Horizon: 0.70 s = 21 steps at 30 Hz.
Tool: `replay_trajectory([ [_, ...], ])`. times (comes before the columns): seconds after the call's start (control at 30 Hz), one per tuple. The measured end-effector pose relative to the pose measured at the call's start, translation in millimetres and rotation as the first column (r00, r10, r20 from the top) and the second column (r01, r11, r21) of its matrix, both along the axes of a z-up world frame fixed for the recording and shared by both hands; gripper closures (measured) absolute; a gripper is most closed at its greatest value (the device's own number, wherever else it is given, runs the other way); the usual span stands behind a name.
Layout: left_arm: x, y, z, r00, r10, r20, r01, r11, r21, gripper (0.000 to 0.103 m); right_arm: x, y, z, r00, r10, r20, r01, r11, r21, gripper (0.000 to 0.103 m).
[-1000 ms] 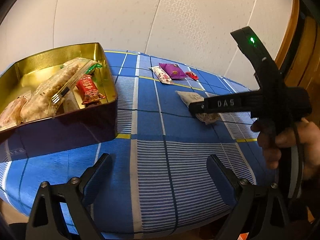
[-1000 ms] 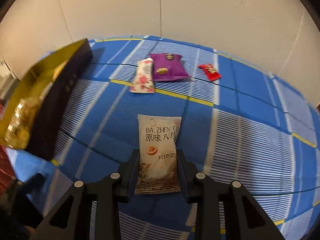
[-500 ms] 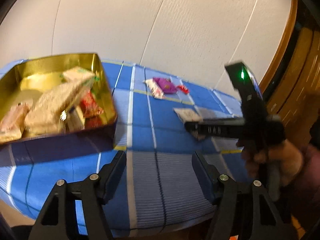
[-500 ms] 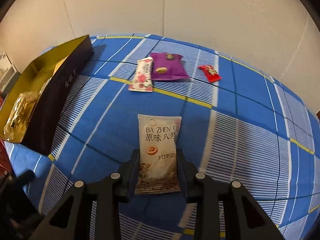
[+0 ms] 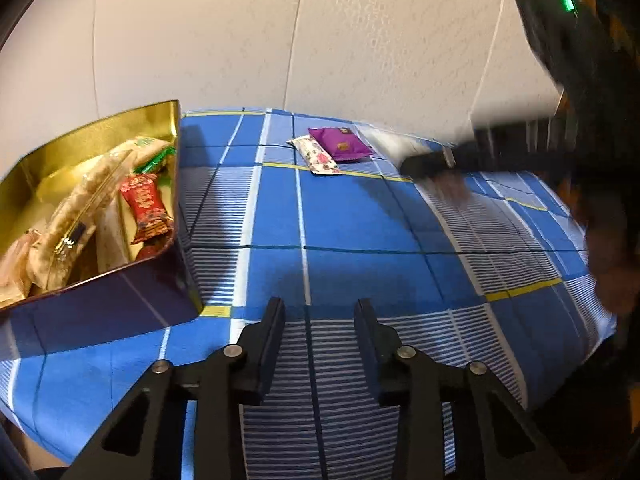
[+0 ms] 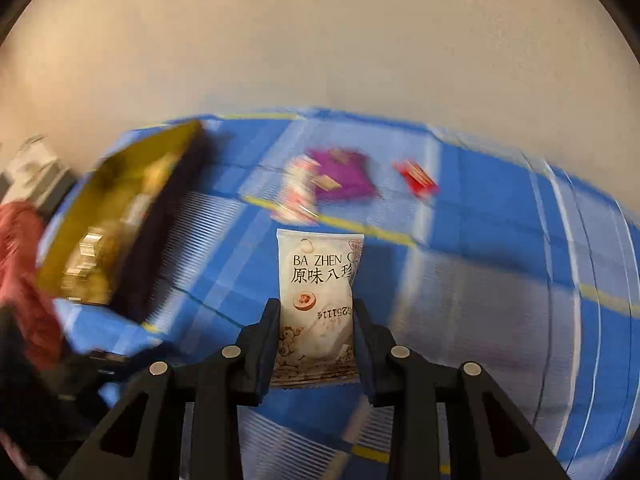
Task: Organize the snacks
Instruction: 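Carry the BA ZHEN packet into the gold tin and open the right gripper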
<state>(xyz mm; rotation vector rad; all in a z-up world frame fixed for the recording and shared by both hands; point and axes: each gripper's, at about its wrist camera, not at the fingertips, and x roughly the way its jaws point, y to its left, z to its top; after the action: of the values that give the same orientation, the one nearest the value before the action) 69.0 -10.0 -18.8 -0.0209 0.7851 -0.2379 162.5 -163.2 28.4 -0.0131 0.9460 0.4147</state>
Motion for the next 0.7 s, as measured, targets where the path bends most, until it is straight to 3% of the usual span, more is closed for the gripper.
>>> replay_trajectory([
  [0.13, -4.6, 6.8, -2.9, 1.000, -0.009, 0.025, 0.009, 1.000, -0.030, 0.067, 5.0, 45.1, 29.8, 0.980, 0.195, 0.036, -0.196, 0.979, 0.047, 0.069],
  [0.23, -10.3, 14.1, -3.0, 0.999, -0.015, 0.034, 0.017, 0.999, -0.048, 0.067, 4.3, 85.2, 46.5, 0.945, 0.322, 0.053, -0.324, 0.945, 0.047, 0.069],
  [0.37, -12.8, 19.3, -2.9, 0.999, -0.032, 0.043, 0.035, 0.997, -0.071, 0.067, 12.2, 148.7, 47.7, 0.888, 0.459, 0.019, -0.458, 0.888, -0.034, 0.069],
  [0.5, -11.1, 20.0, -3.0, 0.998, -0.040, 0.043, 0.044, 0.996, -0.080, 0.067, 21.5, 187.7, 34.3, 0.872, 0.489, -0.014, -0.488, 0.867, -0.099, 0.069],
  [0.7, -11.3, 25.0, -2.0, 0.999, -0.036, 0.032, 0.039, 0.993, -0.111, 0.067, 34.4, 203.9, 14.4, 0.882, 0.470, -0.034, -0.470, 0.870, -0.151, 0.068],
])
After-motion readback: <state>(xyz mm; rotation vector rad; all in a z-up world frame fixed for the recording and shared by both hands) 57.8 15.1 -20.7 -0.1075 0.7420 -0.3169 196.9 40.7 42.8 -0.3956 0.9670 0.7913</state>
